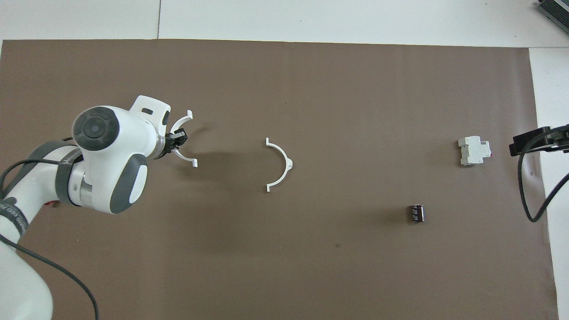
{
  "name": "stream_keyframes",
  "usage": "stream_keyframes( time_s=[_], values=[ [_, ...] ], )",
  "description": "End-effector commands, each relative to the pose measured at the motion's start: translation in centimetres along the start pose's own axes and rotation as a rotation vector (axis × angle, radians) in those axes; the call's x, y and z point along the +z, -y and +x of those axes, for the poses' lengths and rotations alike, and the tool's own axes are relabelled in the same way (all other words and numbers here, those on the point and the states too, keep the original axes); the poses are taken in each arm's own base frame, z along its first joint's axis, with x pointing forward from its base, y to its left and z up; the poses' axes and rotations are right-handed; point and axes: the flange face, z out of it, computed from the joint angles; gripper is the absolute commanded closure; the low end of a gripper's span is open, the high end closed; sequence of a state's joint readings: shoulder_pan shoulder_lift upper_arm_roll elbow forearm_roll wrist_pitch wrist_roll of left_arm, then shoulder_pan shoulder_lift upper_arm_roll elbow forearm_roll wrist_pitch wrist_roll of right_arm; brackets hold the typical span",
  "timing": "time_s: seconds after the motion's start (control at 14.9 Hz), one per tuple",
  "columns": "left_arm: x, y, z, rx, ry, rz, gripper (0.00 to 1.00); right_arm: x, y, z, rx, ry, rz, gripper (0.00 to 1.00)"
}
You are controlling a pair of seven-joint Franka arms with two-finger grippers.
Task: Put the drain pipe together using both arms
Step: 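Carry the half-ring with the left gripper toward the placed half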
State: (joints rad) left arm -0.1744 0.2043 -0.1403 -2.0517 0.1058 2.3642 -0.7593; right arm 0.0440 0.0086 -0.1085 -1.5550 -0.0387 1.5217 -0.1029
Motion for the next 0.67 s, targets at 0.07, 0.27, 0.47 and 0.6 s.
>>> stream_keyframes(
  time_s=[0.07, 0.27, 0.47, 0.6],
  values=[
    [-0.7, -6.4, -5.5, -0.030, -0.004, 0.021, 1.00, 0.1, 0.2, -0.7, 0.017, -0.018, 0.020, 0.00],
    [1.6, -12.0, -7.1, -0.104, -0.015, 0.035, 1.00, 0.1, 0.2, -0.7, 0.016, -0.015, 0.021, 0.00],
    [2.9, -12.3, -7.2, -0.111, -0.024, 0.022, 1.00, 0.1, 0.2, -0.7, 0.014, -0.015, 0.021, 0.00],
    [4.4, -11.6, -8.4, -0.076, -0.023, 0.056, 1.00, 0.1, 0.2, -0.7, 0.014, -0.015, 0.021, 0.00]
  ],
)
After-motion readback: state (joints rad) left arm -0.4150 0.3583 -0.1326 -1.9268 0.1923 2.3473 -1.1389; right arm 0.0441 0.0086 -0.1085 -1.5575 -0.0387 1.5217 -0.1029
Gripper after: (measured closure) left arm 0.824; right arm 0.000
